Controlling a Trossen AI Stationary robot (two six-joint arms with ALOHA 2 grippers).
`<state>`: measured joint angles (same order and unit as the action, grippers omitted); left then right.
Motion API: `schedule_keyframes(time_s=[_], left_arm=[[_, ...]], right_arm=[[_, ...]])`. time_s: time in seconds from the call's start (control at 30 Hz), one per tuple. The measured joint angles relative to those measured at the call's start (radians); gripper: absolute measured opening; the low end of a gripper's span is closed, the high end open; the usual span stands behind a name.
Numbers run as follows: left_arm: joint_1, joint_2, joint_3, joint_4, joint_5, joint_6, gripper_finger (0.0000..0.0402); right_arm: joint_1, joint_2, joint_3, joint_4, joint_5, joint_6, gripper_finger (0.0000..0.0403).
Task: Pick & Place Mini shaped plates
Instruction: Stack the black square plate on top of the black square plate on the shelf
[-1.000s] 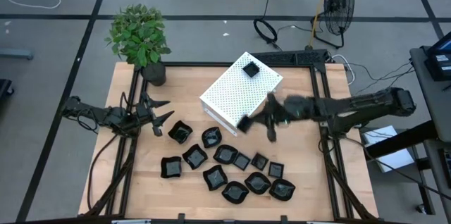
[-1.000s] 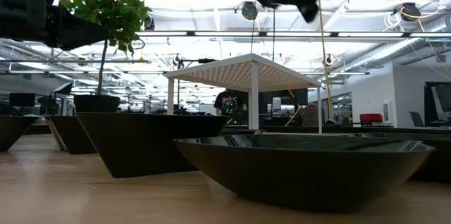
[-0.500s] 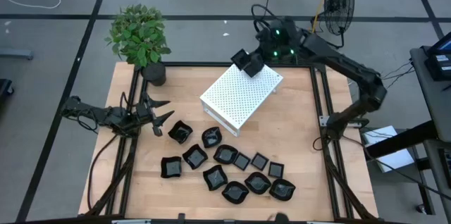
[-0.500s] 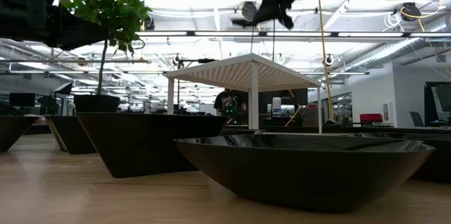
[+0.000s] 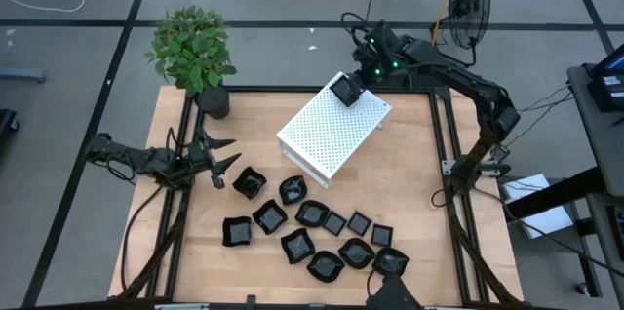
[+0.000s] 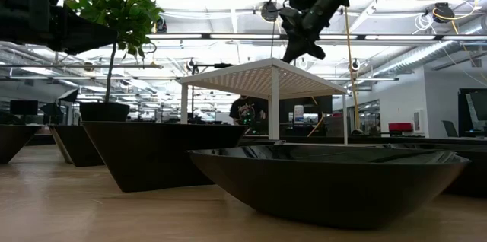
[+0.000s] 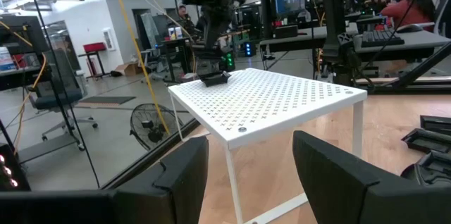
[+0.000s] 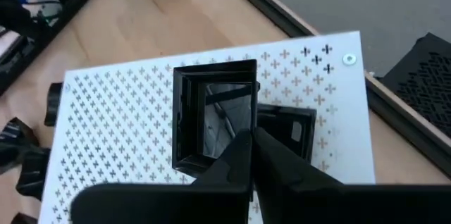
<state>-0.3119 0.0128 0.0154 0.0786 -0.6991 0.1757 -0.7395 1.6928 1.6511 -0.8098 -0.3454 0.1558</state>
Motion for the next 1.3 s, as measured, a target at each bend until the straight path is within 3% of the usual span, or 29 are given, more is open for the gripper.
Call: schedule_keyframes(time_s=[0.27,0.53,0.9,1.1,1.3], left_arm=[[0.0,0.0,0.0,0.0,0.0,0.0,0.0212],[0.0,0.0,0.0,0.0,0.0,0.0,0.0212],[0.0,0.0,0.0,0.0,0.0,0.0,0.0212],[0.0,0.0,0.0,0.0,0.0,0.0,0.0212],[0.0,0.0,0.0,0.0,0.0,0.0,0.0212]], right_arm=[[0.0,0.001,-0.009,-0.084,0.008,-0.023,0.0],[0.002,0.001,-0.009,-0.1,0.087,-0.025,0.0],[0.002,0.001,-0.009,-0.073,0.089,-0.037,0.0001],[0.002,0.001,-0.009,-0.056,0.094,-0.03,0.0012],[0.002,0.001,-0.009,-0.055,0.166,-0.018,0.003]])
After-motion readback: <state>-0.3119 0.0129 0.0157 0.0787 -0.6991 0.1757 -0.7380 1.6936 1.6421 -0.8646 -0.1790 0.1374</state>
